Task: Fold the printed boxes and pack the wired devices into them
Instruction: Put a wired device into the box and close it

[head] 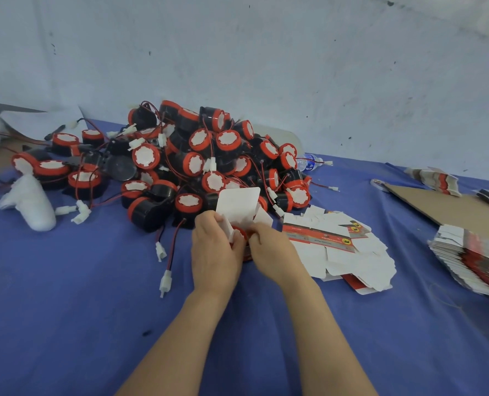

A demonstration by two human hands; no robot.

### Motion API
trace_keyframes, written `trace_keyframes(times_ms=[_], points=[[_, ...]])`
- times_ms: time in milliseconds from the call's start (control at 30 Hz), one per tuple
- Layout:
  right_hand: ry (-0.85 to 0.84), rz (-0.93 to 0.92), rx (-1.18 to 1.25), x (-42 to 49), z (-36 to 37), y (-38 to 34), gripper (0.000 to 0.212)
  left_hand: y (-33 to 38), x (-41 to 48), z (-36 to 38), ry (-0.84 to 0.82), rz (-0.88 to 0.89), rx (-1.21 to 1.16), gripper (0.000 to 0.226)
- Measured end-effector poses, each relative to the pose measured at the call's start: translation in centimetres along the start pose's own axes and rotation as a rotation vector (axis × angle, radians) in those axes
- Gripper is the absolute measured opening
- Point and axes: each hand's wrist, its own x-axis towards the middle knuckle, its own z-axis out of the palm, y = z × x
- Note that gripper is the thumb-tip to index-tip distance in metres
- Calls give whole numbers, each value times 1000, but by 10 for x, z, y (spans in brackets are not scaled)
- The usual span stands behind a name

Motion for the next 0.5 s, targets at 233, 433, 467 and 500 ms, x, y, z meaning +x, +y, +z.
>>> trace_keyframes(times_ms=[233, 433, 467, 500], points=[[16, -73, -229, -2, 6, -7, 34, -1, 4, -5, -62, -76, -181, 28], [101, -36, -234, -2, 12, -4, 41, 0, 7, -6, -154, -114, -336, 8], [111, -53, -207, -1, 12, -2, 39, -1, 6, -6, -165, -83, -276, 11], [127, -79, -151, -1, 11, 2, 36, -3, 6, -6, -177, -62, -231, 18]])
